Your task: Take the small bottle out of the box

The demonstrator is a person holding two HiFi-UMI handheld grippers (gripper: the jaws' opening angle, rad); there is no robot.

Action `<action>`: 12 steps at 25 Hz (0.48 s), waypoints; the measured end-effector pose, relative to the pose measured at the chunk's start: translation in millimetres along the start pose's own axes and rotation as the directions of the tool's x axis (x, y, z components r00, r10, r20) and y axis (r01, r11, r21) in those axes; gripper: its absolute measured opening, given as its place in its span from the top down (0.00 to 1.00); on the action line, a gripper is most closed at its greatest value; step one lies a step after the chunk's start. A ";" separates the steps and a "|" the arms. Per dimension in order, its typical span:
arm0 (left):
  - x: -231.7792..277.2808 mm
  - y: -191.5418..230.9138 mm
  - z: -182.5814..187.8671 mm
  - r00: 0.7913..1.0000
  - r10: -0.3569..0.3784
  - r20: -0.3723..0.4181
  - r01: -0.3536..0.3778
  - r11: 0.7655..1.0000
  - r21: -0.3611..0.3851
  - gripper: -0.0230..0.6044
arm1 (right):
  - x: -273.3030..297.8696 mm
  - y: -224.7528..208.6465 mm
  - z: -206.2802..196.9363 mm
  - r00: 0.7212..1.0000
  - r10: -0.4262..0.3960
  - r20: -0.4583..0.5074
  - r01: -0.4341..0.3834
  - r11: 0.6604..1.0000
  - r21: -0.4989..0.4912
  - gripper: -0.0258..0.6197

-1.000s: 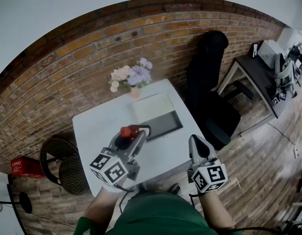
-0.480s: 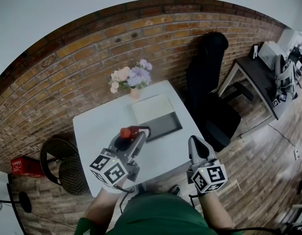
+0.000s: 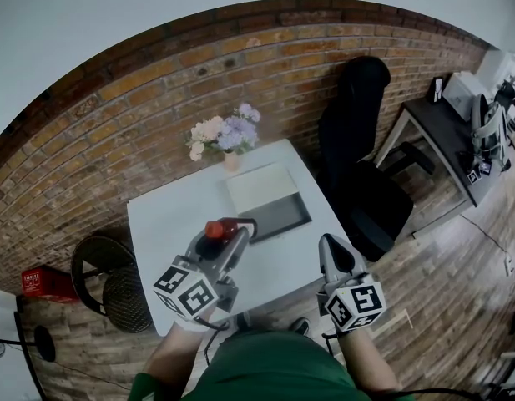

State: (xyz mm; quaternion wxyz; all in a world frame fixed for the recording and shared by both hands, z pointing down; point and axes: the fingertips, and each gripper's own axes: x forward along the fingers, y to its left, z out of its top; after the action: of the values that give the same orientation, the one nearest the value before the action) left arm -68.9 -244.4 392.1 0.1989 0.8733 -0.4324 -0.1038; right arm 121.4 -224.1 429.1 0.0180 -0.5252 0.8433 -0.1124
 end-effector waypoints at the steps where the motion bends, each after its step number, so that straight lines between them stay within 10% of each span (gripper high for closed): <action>1: -0.1 -1.2 -1.1 1.000 0.002 -0.001 -0.002 1.000 0.001 0.60 | -0.9 -0.3 -0.2 1.000 0.003 0.001 -0.003 1.000 0.000 0.96; 12: 4.3 -13.4 -9.4 1.000 0.025 -0.002 -0.025 1.000 0.010 0.60 | -9.1 -11.7 -3.6 1.000 0.029 -0.006 -0.029 0.999 0.016 0.96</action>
State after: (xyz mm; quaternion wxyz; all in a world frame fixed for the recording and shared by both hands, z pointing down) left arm -53.4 -238.1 394.7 0.1961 0.8690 -0.4435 -0.0982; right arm 135.3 -220.4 434.3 0.0211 -0.5122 0.8501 -0.1207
